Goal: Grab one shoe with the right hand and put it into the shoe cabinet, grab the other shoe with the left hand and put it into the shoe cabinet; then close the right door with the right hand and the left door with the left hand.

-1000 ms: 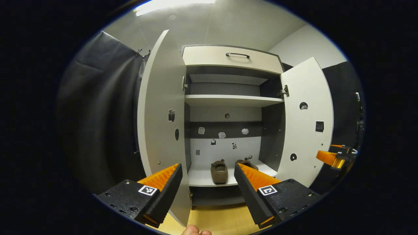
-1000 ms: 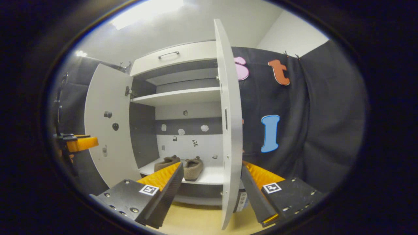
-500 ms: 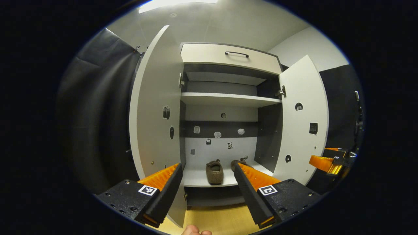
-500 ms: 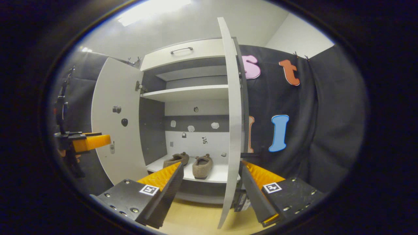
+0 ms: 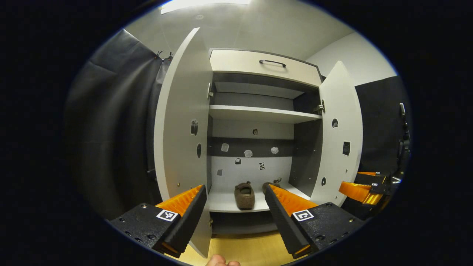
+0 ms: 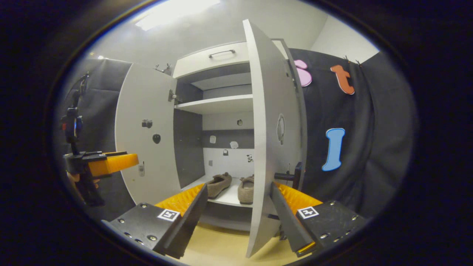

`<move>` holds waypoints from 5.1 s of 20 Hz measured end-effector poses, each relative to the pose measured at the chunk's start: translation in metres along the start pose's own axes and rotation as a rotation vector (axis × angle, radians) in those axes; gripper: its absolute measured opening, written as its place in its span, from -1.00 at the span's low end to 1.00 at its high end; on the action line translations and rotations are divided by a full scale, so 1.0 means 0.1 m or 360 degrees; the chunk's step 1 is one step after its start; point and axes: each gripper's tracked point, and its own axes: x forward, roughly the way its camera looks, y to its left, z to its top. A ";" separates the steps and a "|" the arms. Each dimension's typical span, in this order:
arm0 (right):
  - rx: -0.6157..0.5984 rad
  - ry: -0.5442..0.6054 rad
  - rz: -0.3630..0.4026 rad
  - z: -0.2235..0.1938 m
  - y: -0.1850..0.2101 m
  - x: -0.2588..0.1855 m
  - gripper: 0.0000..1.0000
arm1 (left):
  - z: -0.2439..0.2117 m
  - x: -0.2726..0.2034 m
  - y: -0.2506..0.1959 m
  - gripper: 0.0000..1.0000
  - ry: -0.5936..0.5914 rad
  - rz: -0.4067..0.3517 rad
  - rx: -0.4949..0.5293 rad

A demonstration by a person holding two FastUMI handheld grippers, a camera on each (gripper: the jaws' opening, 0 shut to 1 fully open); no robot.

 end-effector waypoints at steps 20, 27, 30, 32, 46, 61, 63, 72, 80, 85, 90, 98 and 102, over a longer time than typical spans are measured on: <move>0.0136 0.0107 0.0274 -0.27 0.74 0.36 0.99 | 0.04 -0.55 0.83 0.93 -0.0028 0.0321 -0.0016; 0.0152 0.0090 0.0269 -0.22 0.70 0.28 0.99 | -0.14 -0.51 0.91 0.94 0.0038 0.0324 -0.0063; 0.0162 0.0078 0.0253 -0.20 0.67 0.29 0.99 | -0.18 -0.47 0.89 0.87 0.0044 0.0293 -0.0084; 0.0167 0.0079 0.0241 -0.21 0.64 0.28 0.99 | -0.21 -0.42 0.86 0.93 0.0048 0.0273 -0.0092; 0.0204 0.0052 0.0180 -0.19 0.42 0.33 0.99 | -0.30 -0.10 0.93 1.00 0.0066 0.0277 -0.0082; 0.0262 0.0039 0.0138 -0.23 0.24 0.42 0.99 | -0.34 0.09 0.84 0.94 0.0086 0.0229 -0.0086; 0.0262 0.0043 0.0135 -0.24 0.23 0.42 0.99 | -0.36 0.10 0.79 1.00 0.0093 0.0208 -0.0090; 0.0266 0.0032 0.0101 -0.25 0.13 0.39 0.99 | -0.37 0.14 0.64 0.93 0.0098 0.0171 -0.0095; 0.0274 0.0022 0.0091 -0.23 0.11 0.36 0.99 | -0.40 0.14 0.40 0.86 0.0103 0.0067 -0.0063; 0.0275 0.0012 0.0086 -0.22 0.11 0.32 0.99 | -0.40 0.16 0.06 0.86 0.0097 -0.0086 -0.0148; 0.0279 0.0009 0.0074 -0.23 0.09 0.27 0.99 | -0.41 0.25 -0.26 0.86 0.0086 -0.0195 -0.0163; 0.0294 -0.0017 0.0051 -0.20 0.05 0.18 0.99 | -0.43 0.33 -0.74 0.84 0.0068 -0.0387 -0.0140; 0.0306 -0.0034 0.0031 -0.17 0.01 0.11 0.99 | -0.35 0.33 -0.90 0.84 0.0035 -0.0445 -0.0187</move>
